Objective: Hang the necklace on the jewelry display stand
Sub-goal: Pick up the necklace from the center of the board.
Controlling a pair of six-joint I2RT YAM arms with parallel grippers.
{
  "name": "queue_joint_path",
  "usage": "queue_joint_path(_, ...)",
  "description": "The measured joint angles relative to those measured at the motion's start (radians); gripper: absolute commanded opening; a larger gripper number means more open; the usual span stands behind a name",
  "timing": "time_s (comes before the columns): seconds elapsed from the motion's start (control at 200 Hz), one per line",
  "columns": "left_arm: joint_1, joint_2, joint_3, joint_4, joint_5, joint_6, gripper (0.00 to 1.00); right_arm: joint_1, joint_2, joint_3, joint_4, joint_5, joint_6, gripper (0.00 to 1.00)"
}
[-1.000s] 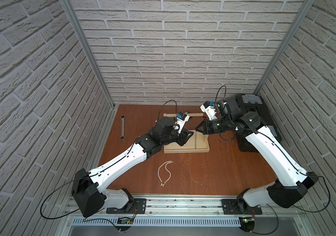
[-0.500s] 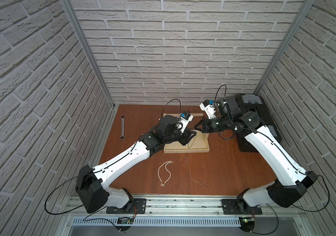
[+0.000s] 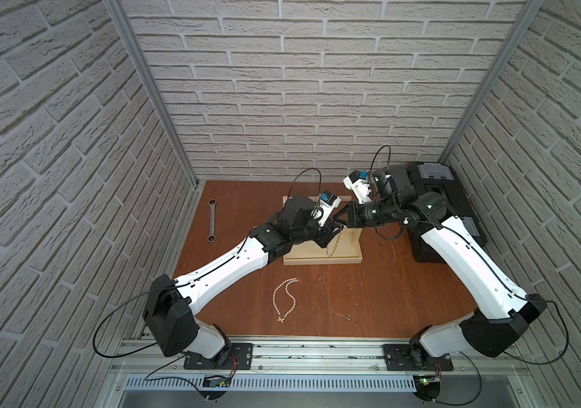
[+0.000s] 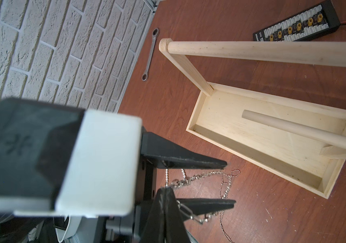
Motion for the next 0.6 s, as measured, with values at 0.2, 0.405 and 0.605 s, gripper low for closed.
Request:
queue_joint_path(0.2,0.0,0.0,0.002,0.001,-0.018,0.009,0.0,0.0,0.0,0.0,-0.001,-0.001,-0.001,0.05)
queue_joint_path(0.405,0.0,-0.002,0.019,-0.021,-0.027,0.02,0.0,-0.002,0.008,0.0,0.005,0.006,-0.011,0.07)
queue_joint_path(0.605,0.004,-0.005,0.023,-0.052,-0.036,0.024,0.0,-0.004,0.031,0.0,0.007,0.03,-0.03,0.29)
